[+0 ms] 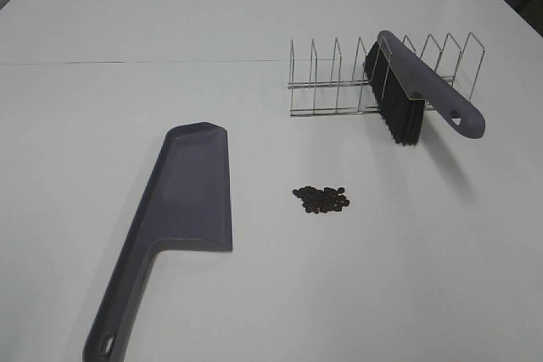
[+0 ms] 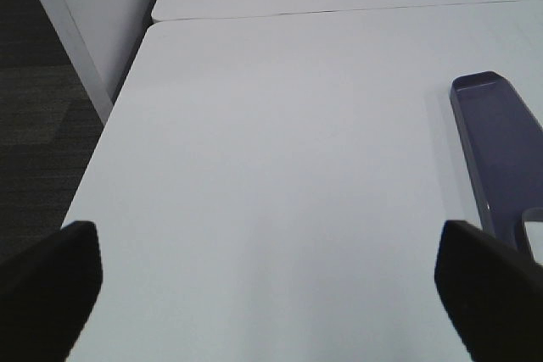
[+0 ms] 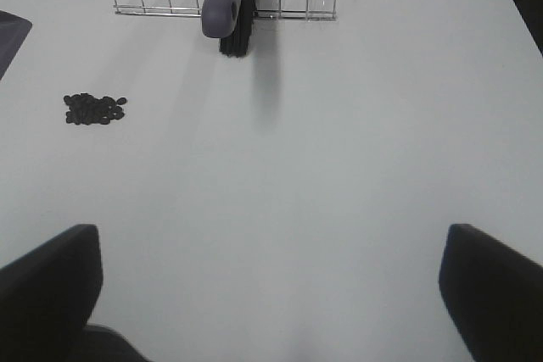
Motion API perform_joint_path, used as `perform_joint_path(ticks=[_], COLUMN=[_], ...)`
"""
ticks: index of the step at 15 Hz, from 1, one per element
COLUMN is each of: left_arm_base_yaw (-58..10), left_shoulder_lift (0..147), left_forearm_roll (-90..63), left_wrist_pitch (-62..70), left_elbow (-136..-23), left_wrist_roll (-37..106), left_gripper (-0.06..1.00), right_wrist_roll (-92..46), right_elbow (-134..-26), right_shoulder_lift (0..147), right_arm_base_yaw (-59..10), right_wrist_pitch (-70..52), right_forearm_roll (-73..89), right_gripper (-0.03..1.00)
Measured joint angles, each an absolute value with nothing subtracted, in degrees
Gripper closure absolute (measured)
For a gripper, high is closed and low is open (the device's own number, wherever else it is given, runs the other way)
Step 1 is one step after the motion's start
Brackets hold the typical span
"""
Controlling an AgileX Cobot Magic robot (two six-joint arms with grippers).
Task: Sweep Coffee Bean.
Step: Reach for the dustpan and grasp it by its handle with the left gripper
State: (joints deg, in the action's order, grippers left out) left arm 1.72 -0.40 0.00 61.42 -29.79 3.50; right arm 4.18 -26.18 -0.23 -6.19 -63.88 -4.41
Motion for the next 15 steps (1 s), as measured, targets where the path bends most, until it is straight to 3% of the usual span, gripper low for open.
perform_joint_path(ticks=[15], left_arm_base_yaw=[1.72], left_shoulder_lift=[-0.4], left_forearm_roll=[1.03], left_wrist_pitch=[61.42], left_elbow=[-29.79], left_wrist_roll=[3.5], left_gripper=[-0.03], right_wrist_roll=[4.18], right_elbow=[-26.18], right_shoulder_lift=[-0.23], right_arm_base_yaw=[-6.19], right_wrist_pitch=[-63.88], right_forearm_roll=[-4.41], right_gripper=[-0.01])
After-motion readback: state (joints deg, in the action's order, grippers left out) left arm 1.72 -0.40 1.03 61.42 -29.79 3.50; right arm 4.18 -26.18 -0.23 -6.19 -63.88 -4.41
